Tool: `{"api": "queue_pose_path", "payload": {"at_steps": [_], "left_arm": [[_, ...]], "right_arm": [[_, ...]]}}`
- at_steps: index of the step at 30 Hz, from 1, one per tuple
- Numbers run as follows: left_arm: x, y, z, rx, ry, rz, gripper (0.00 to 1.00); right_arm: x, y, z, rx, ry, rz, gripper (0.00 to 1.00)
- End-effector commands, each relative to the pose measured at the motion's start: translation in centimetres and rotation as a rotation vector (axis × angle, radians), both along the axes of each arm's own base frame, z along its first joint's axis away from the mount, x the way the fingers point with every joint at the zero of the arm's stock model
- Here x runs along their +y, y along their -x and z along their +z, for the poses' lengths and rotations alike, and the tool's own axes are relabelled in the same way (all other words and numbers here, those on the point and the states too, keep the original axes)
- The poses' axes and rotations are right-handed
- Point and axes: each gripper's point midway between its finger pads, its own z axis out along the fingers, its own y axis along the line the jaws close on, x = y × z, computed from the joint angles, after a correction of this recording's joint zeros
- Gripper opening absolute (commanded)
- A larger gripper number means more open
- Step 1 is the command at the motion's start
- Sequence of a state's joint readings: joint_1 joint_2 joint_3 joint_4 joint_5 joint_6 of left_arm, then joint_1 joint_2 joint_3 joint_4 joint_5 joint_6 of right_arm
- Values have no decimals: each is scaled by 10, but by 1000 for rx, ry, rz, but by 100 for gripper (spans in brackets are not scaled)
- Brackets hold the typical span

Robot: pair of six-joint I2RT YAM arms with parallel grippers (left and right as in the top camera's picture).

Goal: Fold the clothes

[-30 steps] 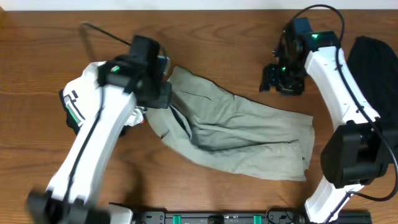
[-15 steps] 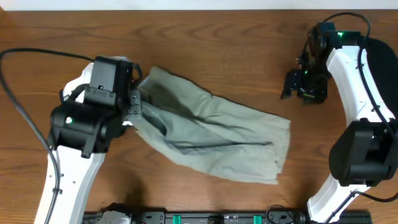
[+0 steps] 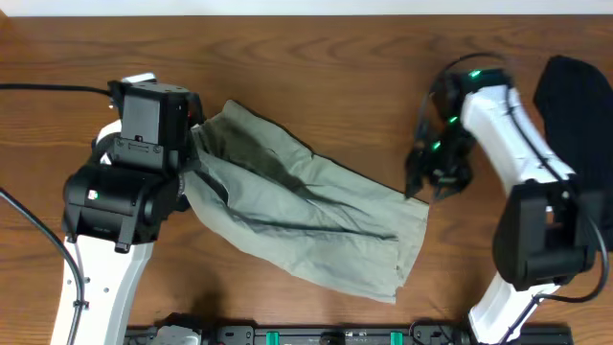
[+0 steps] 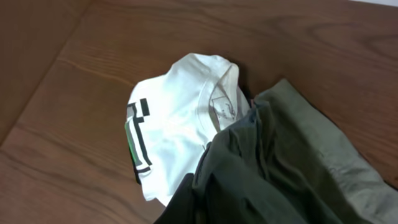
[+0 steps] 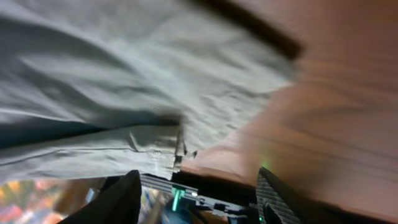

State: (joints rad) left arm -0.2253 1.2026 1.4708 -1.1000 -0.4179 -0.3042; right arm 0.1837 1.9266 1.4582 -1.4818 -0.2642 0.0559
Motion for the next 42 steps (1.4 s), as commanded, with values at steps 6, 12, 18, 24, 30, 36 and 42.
{"api": "queue_pose_path", "payload": {"at_steps": [6,12,18,24,30,36,42], "left_arm": [[10,1,10,-36,-23,45,6],[10,1,10,-36,-23,45,6],[10,1,10,-36,-23,45,6],[10,1,10,-36,-23,45,6],[10,1,10,-37,-23,45,6],[10,1,10,-38,-22,44,6],[8,-1,21,-66,-9,34,6]], "right_arm": [[45,48,-29,61,-84,171,57],[64,72,-34,101,-157,252,55],[67,78,-48,89,-151,271,64],[62,83,-64,80,-128,256,52],[67,81,-61,62,-156,253,7],[73,65,-37,-61,-198,255,2],[55,15,21,-342,-137,113,1]]}}
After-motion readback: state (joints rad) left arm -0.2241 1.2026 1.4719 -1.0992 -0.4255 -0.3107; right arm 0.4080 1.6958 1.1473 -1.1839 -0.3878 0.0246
